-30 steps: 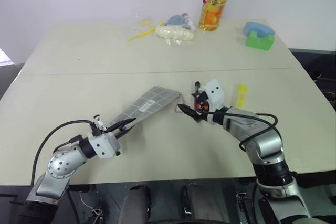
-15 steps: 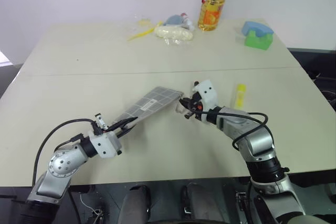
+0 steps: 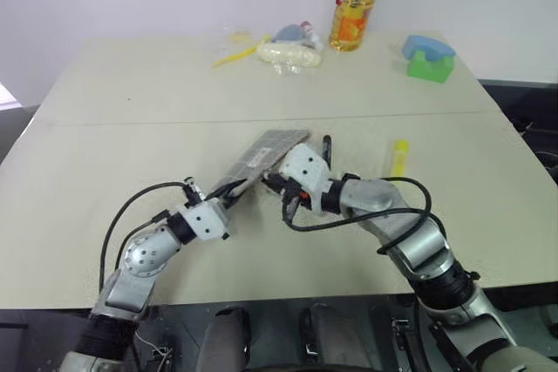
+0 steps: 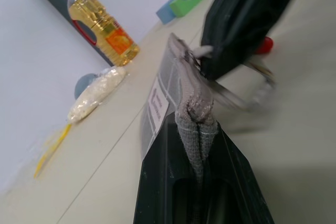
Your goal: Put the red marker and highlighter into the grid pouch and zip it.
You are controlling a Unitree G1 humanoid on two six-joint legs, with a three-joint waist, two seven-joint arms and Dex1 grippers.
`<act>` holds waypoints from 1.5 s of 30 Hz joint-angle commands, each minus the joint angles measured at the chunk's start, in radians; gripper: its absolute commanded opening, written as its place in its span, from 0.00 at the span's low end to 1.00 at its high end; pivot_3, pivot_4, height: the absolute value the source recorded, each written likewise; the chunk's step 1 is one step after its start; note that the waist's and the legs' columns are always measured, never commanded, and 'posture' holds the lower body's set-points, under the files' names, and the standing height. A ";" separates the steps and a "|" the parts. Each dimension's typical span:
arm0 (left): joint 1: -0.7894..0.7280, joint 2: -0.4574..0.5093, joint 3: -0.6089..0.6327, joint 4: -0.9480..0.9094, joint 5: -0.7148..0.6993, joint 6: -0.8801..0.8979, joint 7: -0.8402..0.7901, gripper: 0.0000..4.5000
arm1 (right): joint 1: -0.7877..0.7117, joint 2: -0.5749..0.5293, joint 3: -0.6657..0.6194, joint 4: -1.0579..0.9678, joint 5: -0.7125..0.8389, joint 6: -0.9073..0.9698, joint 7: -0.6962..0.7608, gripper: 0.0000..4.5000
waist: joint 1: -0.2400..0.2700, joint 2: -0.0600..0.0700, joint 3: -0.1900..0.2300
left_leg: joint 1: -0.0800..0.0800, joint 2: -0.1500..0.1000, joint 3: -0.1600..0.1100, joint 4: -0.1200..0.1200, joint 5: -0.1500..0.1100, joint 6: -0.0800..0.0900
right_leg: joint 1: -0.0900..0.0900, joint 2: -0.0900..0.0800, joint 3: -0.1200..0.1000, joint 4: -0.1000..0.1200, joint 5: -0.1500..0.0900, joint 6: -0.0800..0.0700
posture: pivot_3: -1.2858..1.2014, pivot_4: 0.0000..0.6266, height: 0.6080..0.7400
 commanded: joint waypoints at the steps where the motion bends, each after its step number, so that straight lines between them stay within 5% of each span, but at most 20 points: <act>1: -0.070 -0.040 -0.021 0.041 0.031 0.019 0.042 0.00 | -0.036 0.001 0.028 -0.047 -0.004 -0.023 0.037 0.01 | 0.002 0.000 0.000 | 0.000 0.000 0.000 0.000 0.000 0.000 | 0.000 0.000 0.000 0.000 0.000 0.000 | 0.52 0.24 1.00; 9: -0.171 -0.115 -0.046 0.112 0.062 0.038 0.098 0.00 | -0.058 -0.001 0.051 -0.035 -0.020 -0.055 0.087 0.01 | -0.002 0.000 0.000 | 0.000 -0.001 0.000 0.001 0.000 0.000 | 0.000 0.001 0.000 0.000 0.000 0.000 | 0.52 0.24 1.00; 12: -0.167 -0.109 -0.041 0.112 0.069 0.044 0.110 0.00 | -0.042 -0.007 0.022 -0.046 -0.008 -0.030 0.086 0.19 | -0.001 0.000 0.000 | 0.000 -0.001 -0.001 0.001 0.000 0.000 | 0.000 0.002 0.000 0.000 0.000 0.000 | 0.52 0.24 1.00; 18: -0.128 -0.052 0.000 0.100 0.041 0.047 0.100 0.00 | 0.034 -0.040 -0.157 -0.096 0.010 0.057 0.000 0.88 | 0.001 0.000 0.000 | -0.001 0.000 -0.001 0.001 0.000 0.000 | 0.000 0.000 0.000 0.000 0.000 0.000 | 0.52 0.24 1.00; 26: -0.097 0.008 0.029 0.100 -0.023 0.067 0.059 0.00 | -0.018 0.113 -0.346 0.046 -0.032 0.337 -0.287 0.88 | -0.003 0.000 0.000 | 0.000 0.001 0.000 0.000 0.000 0.000 | 0.000 -0.001 0.000 0.001 0.000 0.000 | 0.52 0.24 1.00; 38: -0.080 0.002 0.013 0.083 -0.007 0.065 0.061 0.00 | -0.110 0.316 -0.465 0.328 -0.073 0.407 -0.544 0.88 | -0.002 0.000 0.000 | -0.001 0.000 0.001 0.000 0.000 0.000 | -0.001 -0.002 0.000 0.000 0.000 0.000 | 0.52 0.24 1.00; 41: -0.075 -0.001 0.014 0.078 -0.006 0.069 0.065 0.00 | -0.093 0.303 -0.440 0.331 -0.079 0.397 -0.547 0.70 | -0.002 0.000 0.000 | -0.001 0.000 0.000 -0.001 0.000 0.000 | -0.002 -0.002 0.000 0.000 0.000 0.000 | 0.52 0.24 1.00; 45: -0.077 -0.007 0.014 0.079 -0.010 0.072 0.068 0.00 | -0.080 0.286 -0.421 0.328 -0.098 0.380 -0.555 0.24 | -0.003 0.000 0.000 | -0.001 0.000 0.000 -0.001 0.000 0.000 | -0.002 -0.001 0.000 0.000 0.000 0.000 | 0.52 0.24 1.00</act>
